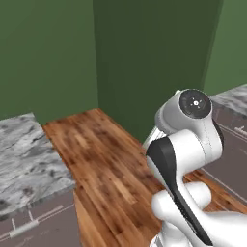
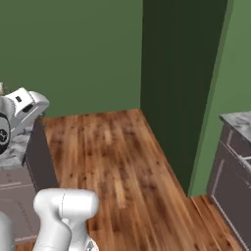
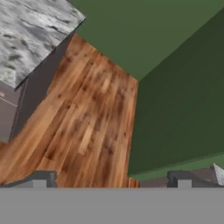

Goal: Organize the utensils by type. Pick up the wooden spoons from the counter and place them in the open cabinet. Then pick up the metallic utensils from the counter and place them in the open drawer.

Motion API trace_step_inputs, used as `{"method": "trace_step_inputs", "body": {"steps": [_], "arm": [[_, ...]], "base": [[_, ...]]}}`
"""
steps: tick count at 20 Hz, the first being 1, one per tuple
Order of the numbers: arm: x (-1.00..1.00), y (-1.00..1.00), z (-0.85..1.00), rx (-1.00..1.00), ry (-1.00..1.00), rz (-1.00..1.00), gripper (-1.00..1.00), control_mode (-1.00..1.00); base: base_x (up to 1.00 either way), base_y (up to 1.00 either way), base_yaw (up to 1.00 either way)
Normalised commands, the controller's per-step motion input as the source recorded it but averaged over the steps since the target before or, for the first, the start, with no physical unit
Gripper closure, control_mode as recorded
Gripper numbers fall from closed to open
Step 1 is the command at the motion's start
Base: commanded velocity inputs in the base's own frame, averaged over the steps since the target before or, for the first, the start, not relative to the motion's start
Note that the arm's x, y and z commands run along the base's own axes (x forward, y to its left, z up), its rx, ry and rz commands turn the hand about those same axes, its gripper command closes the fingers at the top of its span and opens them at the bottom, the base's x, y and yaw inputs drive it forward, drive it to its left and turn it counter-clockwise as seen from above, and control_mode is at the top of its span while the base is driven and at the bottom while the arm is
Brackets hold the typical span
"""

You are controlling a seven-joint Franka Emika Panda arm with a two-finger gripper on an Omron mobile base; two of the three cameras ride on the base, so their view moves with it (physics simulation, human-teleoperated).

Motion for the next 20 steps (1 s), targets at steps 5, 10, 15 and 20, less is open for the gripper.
{"method": "trace_step_inputs", "body": {"steps": [5,10,15,20], "arm": [[0.00,0.00,0.00,0.00,0.00,0.00,-1.00,1.00],[0.00,0.00,0.00,0.00,0.00,0.00,-1.00,1.00],[0.00,0.00,0.00,0.00,0.00,0.00,-1.00,1.00],[0.00,0.00,0.00,0.00,0.00,0.00,-1.00,1.00]], "base": [[0.09,1.00,-0.03],[-0.32,0.96,0.19],[-0.64,0.87,0.54],[-0.11,1.00,0.09]]}}
